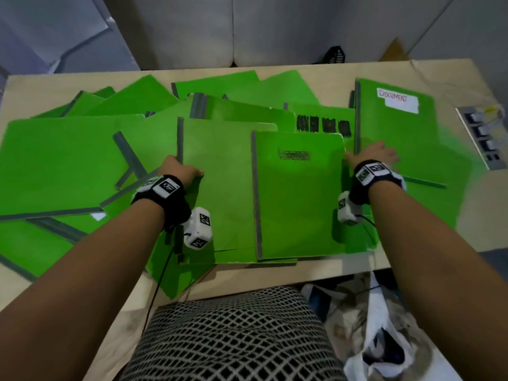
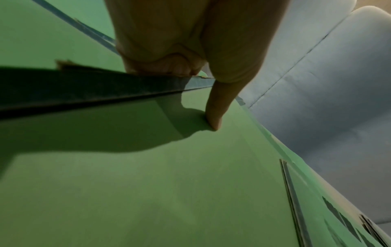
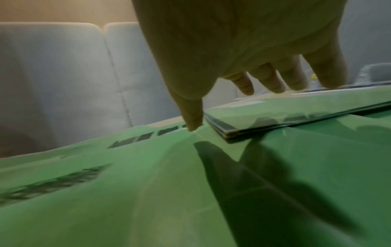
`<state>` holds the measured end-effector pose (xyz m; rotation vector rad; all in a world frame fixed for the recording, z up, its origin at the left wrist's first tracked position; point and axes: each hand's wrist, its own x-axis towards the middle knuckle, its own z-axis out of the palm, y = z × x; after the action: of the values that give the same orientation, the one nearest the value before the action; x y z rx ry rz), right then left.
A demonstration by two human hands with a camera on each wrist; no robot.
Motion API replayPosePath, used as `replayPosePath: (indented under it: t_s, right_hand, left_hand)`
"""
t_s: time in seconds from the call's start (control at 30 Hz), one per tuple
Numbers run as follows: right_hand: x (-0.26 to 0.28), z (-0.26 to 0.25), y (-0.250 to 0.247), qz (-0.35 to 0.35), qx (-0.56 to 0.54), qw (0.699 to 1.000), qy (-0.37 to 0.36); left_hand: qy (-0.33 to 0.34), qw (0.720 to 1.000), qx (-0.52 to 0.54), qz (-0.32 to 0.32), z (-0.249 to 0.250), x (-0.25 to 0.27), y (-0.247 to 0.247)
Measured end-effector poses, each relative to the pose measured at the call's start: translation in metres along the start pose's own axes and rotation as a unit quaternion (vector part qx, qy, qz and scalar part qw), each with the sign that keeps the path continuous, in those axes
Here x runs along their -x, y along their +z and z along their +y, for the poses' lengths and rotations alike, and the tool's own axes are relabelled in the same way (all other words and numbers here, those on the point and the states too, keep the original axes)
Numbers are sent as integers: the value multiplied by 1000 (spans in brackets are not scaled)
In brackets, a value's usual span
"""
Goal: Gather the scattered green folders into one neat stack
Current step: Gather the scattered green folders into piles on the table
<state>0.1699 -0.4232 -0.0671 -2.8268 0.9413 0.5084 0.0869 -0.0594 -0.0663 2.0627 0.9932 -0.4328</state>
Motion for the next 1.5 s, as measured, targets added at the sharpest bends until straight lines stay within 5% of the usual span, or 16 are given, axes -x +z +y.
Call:
replayPosePath:
  t_s: [0.23,0.37,0.7,0.77,0.9,1.0,1.17,1.4,1.5]
  right_hand:
    - [-19,19,12,-36,-20,996,-84]
    - [3,10,-4,-34,100,982,-154]
    - [160,-41,26,-131,313,833,-437]
    - [162,-44,31,-108,279,858,-417]
    - [107,-35,11,-67,73,954,-282]
    - [50,-15,1,-44,-19,985,-166]
    - [29,6,11,-115,19,991,-59]
    - [44,8,20,-188,-196,962,-1]
    - [50,1,8,-188,-241,952,-31]
  left_hand:
    - [-1,1000,3,10,-3,1,6]
    - [-3,1000,18,16,-3,5,8]
    - [-11,999,35,4,1,14,7]
    - [-9,1000,29,-2,1,13,6]
    - [6,1000,3,-7,1,15,8]
    - [9,999,-38,-12,1,15,7]
    - [-2,997,-80,-19,1,15,7]
    - [-13,998,-65,-23,2,14,9]
    - [-8,999,-49,-23,0,14,8]
